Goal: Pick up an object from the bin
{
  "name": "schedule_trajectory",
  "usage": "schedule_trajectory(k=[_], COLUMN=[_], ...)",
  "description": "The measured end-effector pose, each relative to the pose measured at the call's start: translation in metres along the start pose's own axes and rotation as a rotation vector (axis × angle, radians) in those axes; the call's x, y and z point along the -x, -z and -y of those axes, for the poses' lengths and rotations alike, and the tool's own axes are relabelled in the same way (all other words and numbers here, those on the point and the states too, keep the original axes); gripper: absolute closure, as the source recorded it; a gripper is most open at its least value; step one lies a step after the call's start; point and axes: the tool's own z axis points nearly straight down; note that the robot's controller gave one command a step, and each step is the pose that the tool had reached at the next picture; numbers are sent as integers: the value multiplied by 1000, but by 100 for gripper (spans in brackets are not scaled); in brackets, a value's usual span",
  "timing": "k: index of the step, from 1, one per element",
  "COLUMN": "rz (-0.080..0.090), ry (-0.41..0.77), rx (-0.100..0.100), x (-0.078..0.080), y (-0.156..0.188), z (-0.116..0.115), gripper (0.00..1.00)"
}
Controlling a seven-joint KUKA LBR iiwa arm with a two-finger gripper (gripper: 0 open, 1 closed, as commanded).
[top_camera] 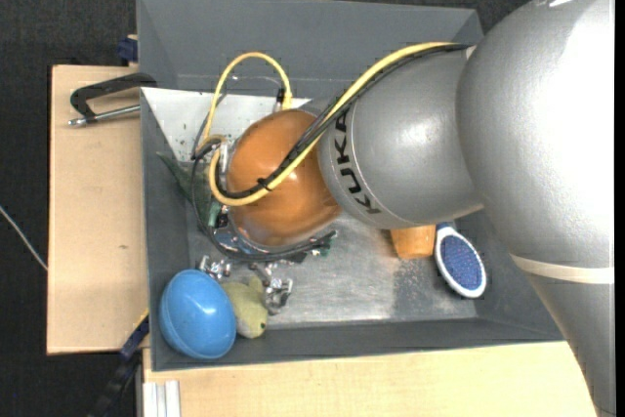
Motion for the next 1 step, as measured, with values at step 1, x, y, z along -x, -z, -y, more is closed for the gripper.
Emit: schedule_trajectory(k=[1], rz=[1], ry=[245], rx=[3], x=[-7], y=[4], z=[15], gripper=[0])
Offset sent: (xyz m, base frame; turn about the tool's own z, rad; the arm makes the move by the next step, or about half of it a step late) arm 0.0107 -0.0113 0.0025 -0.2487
